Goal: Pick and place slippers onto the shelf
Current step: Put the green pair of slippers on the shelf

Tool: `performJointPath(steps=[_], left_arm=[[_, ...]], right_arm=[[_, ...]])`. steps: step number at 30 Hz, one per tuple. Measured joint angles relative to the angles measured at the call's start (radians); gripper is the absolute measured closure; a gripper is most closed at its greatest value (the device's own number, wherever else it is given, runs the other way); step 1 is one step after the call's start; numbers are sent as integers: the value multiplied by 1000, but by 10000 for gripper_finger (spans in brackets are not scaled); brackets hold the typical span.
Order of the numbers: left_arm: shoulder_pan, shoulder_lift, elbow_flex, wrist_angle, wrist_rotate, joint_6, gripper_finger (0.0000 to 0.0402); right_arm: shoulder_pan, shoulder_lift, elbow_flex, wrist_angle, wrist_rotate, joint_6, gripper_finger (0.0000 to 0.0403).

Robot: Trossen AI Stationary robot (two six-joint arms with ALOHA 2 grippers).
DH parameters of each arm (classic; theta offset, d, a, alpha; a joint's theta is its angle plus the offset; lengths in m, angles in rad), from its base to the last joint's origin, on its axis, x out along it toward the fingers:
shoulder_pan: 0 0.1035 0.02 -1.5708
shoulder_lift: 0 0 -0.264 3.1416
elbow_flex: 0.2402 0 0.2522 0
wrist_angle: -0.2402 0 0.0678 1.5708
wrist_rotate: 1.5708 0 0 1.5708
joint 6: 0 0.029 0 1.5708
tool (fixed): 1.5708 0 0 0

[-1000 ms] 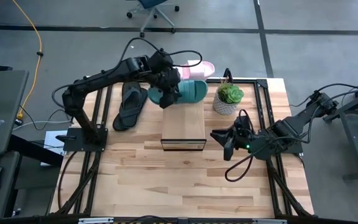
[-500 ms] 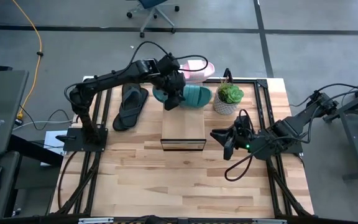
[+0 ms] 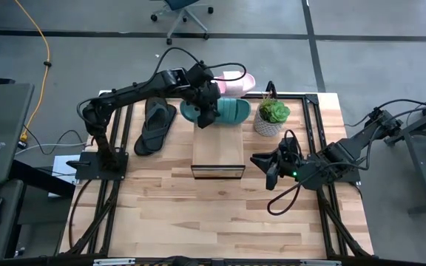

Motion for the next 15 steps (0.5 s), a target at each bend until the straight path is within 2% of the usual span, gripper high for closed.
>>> performJointPath(steps=[9, 15], left_arm=[[1, 2, 98, -21, -7, -50, 401], [0, 1, 109, -61, 4, -75, 401]], right_arm=[[0, 0, 0, 0, 0, -6, 329], [0, 0, 0, 0, 0, -19, 329]])
